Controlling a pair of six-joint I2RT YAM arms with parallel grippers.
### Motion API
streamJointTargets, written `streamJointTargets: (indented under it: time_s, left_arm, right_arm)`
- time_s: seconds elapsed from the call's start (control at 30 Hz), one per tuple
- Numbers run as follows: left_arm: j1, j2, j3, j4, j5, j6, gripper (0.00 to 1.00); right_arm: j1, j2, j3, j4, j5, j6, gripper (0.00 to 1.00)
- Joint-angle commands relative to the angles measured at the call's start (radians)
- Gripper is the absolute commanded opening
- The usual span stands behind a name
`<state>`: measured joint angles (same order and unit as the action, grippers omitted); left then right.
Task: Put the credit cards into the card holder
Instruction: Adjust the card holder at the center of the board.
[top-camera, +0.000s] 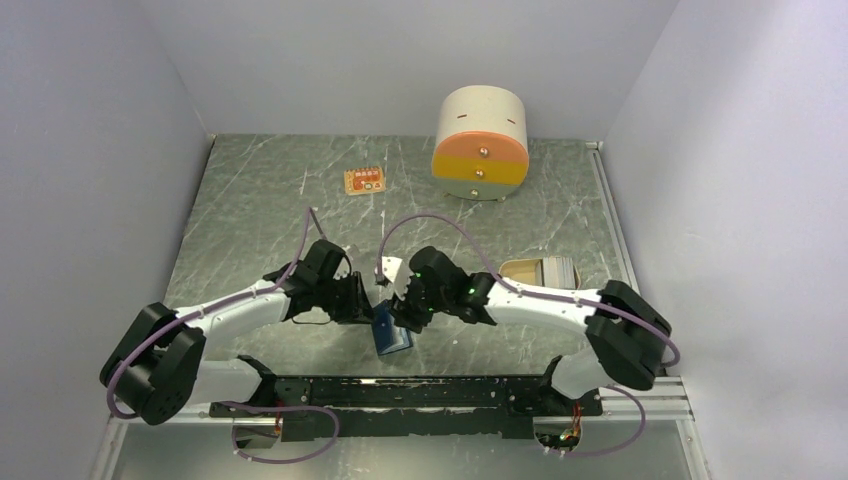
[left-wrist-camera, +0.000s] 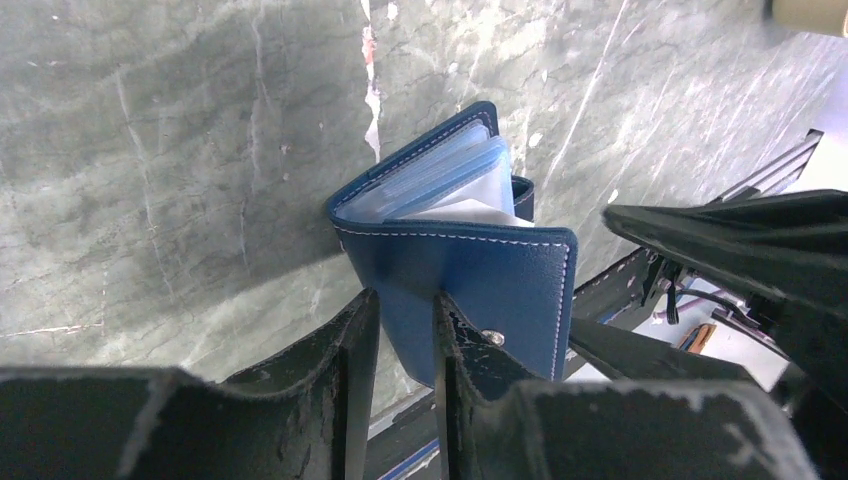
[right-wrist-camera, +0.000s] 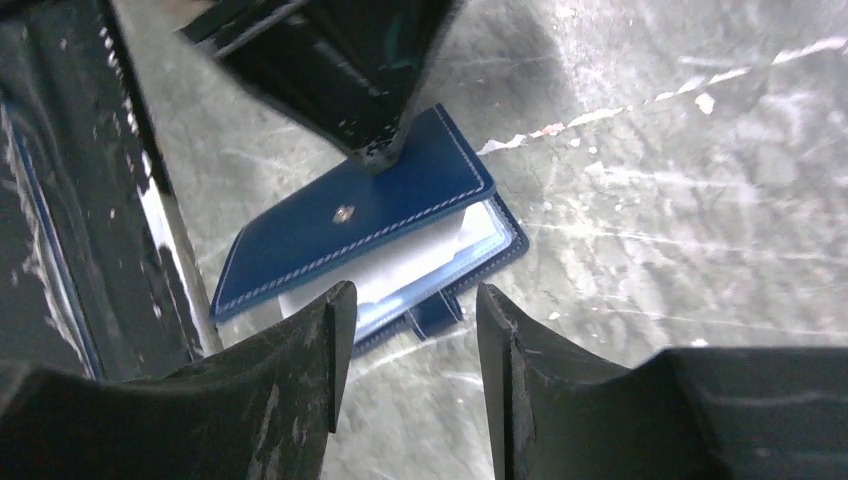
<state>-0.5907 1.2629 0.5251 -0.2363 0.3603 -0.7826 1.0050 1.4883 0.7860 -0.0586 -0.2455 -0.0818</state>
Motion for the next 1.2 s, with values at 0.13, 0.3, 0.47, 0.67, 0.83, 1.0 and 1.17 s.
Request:
streamJointTargets:
  time_s: [0.13, 0.3, 0.47, 0.67, 0.83, 1.0, 1.17]
  left_arm:
    - [0.006, -0.002, 0.01, 0.026, 0.042, -0.019, 0.31]
    - [0.005, 0.003, 0.007, 0.042, 0.056, -0.016, 0.32]
    - [0.005, 0.013, 0.006, 0.055, 0.062, -0.012, 0.32]
    - [0.005, 0.007, -0.008, 0.061, 0.061, -0.014, 0.33]
    - [0.005, 0.009, -0.017, 0.07, 0.059, -0.014, 0.33]
    - [0.005, 0.026, -0.016, 0.077, 0.059, -0.01, 0.33]
    - [0.005, 0.047, 0.008, 0.064, 0.041, 0.003, 0.33]
  right_arm:
    - [-0.005, -0.079, -0.035, -0.195, -0.067, -0.565, 0.5]
    - [-0.002, -0.021, -0.051, -0.174, -0.043, -0.63, 0.49]
    - [0.008, 0.035, -0.044, -0.108, -0.043, -0.636, 0.48]
    - [0.025, 0.048, -0.058, -0.012, -0.012, -0.614, 0.48]
    - [0.026, 0.077, -0.041, -0.018, -0.001, -0.611, 0.47]
    - [0.03, 0.097, -0.049, 0.012, -0.011, -0.602, 0.45]
    - [0.033, 0.107, -0.051, 0.046, -0.021, -0.585, 0.2]
